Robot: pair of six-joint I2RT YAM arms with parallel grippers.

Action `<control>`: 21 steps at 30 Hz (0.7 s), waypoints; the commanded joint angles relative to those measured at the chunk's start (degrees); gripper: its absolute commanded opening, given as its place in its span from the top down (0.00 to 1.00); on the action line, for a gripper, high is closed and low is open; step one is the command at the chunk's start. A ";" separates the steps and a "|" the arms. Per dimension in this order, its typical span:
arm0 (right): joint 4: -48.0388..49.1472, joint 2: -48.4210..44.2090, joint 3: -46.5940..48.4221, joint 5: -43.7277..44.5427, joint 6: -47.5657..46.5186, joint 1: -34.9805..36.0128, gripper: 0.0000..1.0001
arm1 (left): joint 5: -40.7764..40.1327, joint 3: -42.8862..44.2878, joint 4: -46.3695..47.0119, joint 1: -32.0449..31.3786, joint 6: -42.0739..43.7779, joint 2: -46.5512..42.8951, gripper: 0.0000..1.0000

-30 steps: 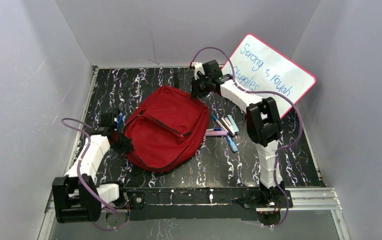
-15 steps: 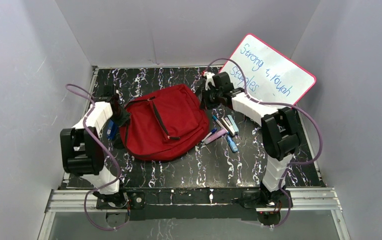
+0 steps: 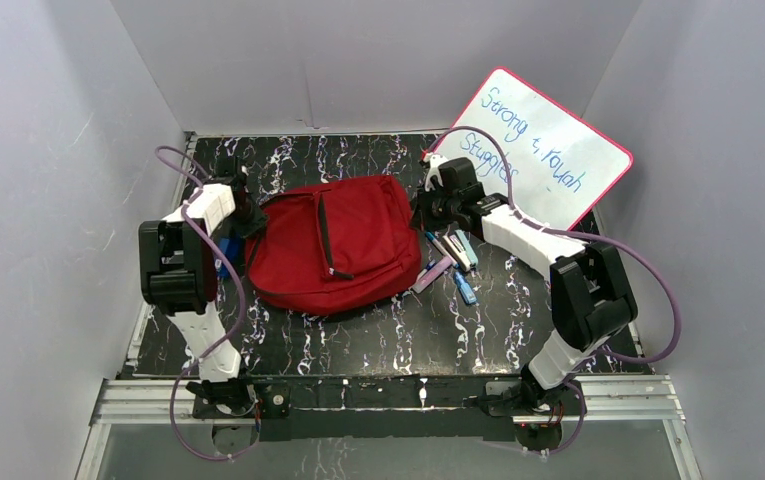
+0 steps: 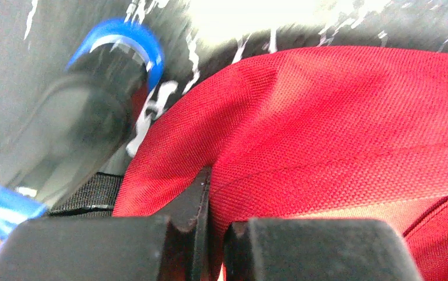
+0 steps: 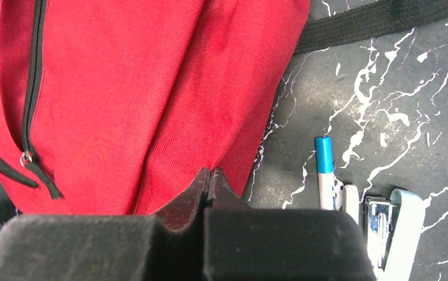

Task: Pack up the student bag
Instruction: Adjust the student bag at the center of the board.

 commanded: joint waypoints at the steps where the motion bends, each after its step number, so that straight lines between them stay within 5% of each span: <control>1: 4.09 -4.12 -0.48 -2.05 -1.69 -0.42 1.00 | -1.33 6.72 3.31 0.32 4.73 2.48 1.00; 8: 2.67 -3.00 -1.82 -9.60 -0.24 -0.10 1.00 | -1.67 11.05 3.70 0.83 6.50 4.34 1.00; 15: -1.04 -8.08 -0.10 -0.82 -4.62 -0.08 0.71 | -3.10 12.95 3.30 1.25 6.79 2.75 0.69; 21: -1.95 -11.85 2.66 -2.12 -6.73 0.01 0.56 | -5.11 5.17 2.32 1.28 2.42 -8.86 0.49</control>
